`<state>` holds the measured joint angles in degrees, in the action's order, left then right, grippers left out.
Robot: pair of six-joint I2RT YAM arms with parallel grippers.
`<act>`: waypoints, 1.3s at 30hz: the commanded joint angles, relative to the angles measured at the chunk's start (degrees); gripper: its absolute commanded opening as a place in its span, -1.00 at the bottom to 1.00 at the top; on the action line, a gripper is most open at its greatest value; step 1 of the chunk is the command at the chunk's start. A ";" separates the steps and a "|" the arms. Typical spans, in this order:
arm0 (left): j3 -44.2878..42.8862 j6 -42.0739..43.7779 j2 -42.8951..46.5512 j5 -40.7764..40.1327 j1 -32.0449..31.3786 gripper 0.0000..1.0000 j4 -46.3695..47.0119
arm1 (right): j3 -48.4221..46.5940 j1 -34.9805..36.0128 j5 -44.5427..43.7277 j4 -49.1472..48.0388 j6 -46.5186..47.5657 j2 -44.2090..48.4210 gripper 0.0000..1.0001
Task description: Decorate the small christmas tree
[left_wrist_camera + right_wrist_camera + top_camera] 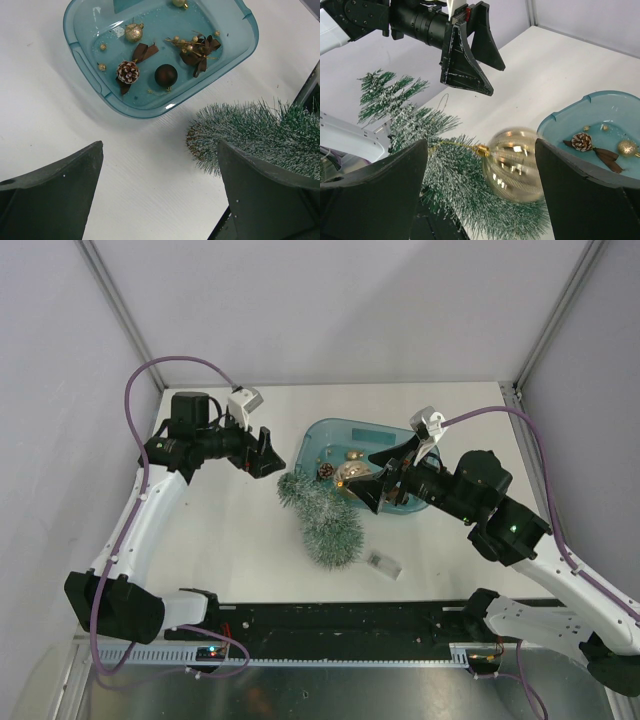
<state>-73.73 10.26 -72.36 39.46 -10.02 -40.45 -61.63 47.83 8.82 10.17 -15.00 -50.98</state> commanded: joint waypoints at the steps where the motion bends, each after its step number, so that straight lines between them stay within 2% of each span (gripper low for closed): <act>1: -1.00 -1.49 1.25 1.77 0.26 0.99 0.05 | 0.19 -0.41 -0.69 -0.85 -0.40 0.89 0.84; 14: -0.39 -1.04 1.43 1.16 0.35 0.99 -0.02 | 0.19 -4.26 0.60 -1.99 -0.07 2.45 0.86; 20: 0.06 -0.63 1.72 0.25 0.33 0.99 0.02 | 0.13 -8.34 1.51 -0.88 0.30 3.84 0.87; 25: 0.78 0.58 1.81 -2.99 0.33 0.99 0.02 | 0.18 -15.29 1.78 1.47 0.14 2.96 0.87; 32: 1.82 2.00 1.18 -5.94 2.82 0.99 0.28 | 2.82 -28.24 0.29 0.09 -2.91 -5.68 0.75; 39: 1.91 2.92 -0.01 -7.49 5.82 0.99 0.71 | 4.96 -30.68 -4.21 -4.51 -2.80 -22.72 0.61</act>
<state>-71.96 11.66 -72.36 33.30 -5.85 -40.47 -57.32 17.23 7.97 8.97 -17.39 -66.17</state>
